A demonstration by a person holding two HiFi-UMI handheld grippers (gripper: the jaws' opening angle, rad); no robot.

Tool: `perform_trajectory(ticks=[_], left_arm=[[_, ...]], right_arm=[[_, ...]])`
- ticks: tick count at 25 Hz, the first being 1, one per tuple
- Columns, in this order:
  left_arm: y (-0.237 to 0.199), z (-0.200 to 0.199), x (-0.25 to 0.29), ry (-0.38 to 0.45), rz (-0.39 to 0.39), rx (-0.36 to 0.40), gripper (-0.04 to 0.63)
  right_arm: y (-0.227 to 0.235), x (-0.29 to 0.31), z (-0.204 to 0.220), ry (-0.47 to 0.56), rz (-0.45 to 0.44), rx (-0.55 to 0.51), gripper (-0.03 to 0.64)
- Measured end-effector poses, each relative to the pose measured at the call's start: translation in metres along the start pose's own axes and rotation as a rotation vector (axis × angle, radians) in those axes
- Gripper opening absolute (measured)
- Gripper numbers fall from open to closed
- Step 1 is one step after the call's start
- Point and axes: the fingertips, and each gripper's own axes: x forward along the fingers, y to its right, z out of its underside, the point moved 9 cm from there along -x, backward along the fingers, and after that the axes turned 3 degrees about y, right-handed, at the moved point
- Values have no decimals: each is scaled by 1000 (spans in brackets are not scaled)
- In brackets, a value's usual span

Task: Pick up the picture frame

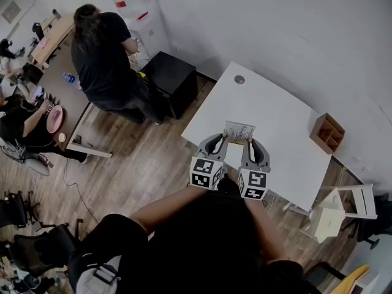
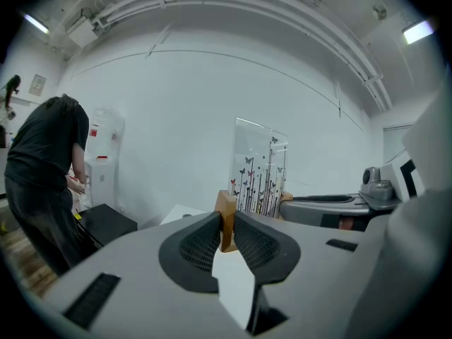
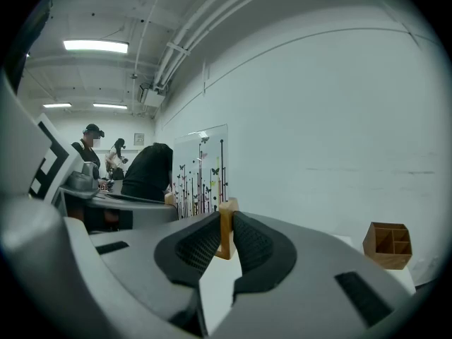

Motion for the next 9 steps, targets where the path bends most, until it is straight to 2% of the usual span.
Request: perform_trajectory(ticks=[4,9], left_arm=[[4,4,10,-6,13,0,66],[-7,5,3,-28,7,6,66]], right_arm=[[9,1,5,-7,12,-2,71],[-4,6,10,-16,11,19,71]])
